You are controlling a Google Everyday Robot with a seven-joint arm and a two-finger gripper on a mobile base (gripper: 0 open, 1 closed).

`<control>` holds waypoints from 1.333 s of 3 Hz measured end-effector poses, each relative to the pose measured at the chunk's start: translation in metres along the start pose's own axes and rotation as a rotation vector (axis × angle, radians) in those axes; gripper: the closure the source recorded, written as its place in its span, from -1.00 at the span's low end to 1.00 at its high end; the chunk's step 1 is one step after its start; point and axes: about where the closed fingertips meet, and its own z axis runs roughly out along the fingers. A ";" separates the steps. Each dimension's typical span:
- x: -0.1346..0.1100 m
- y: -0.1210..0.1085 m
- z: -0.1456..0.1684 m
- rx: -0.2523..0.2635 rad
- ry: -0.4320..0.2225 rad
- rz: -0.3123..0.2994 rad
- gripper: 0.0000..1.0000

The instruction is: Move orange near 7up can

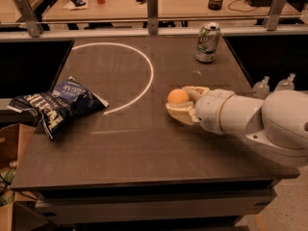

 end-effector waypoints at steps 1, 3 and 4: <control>0.001 -0.023 -0.033 0.105 0.016 -0.028 1.00; 0.005 -0.060 -0.072 0.274 0.051 -0.062 1.00; 0.001 -0.079 -0.062 0.322 0.039 -0.067 1.00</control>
Offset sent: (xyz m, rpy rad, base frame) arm -0.0129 -0.1517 0.0500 -0.2137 -0.1671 -0.4008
